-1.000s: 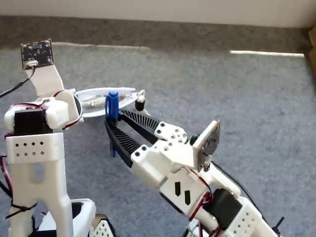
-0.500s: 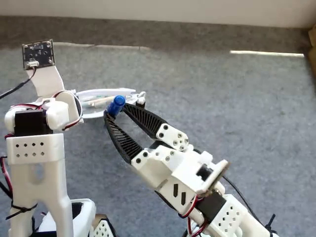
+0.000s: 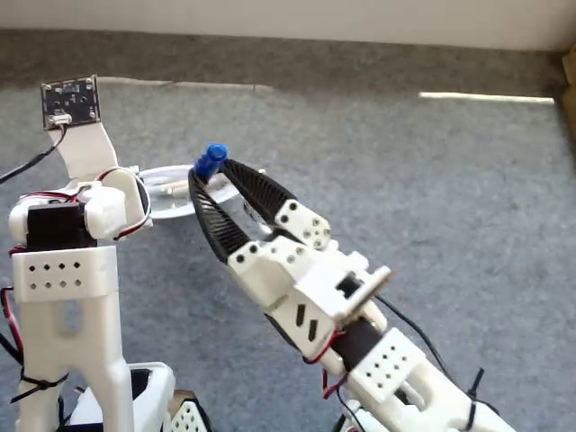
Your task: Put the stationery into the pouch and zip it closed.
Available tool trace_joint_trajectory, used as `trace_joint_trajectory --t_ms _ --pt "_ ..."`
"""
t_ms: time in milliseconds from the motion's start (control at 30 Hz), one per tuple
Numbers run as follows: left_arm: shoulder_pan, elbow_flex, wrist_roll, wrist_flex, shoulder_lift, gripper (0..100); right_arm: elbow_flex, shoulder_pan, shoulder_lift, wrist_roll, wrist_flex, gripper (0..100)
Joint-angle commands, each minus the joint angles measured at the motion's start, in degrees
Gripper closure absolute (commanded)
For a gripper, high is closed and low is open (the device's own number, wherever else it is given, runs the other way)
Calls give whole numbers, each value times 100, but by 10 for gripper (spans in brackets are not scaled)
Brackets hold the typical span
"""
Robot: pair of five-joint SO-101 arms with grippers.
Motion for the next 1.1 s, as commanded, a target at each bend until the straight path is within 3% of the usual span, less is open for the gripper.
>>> trace_joint_trajectory --t_ms 0,233,767,1067 --pt "145 13 -44 9 -22 994 -66 84 743 70 -681 993" --pt "145 13 -44 0 -22 994 -57 66 1763 62 -1429 993" --pt "145 22 -44 0 -22 994 488 -207 1982 53 -1411 993" --pt "145 31 -44 0 -22 994 444 -180 1930 53 -374 947"
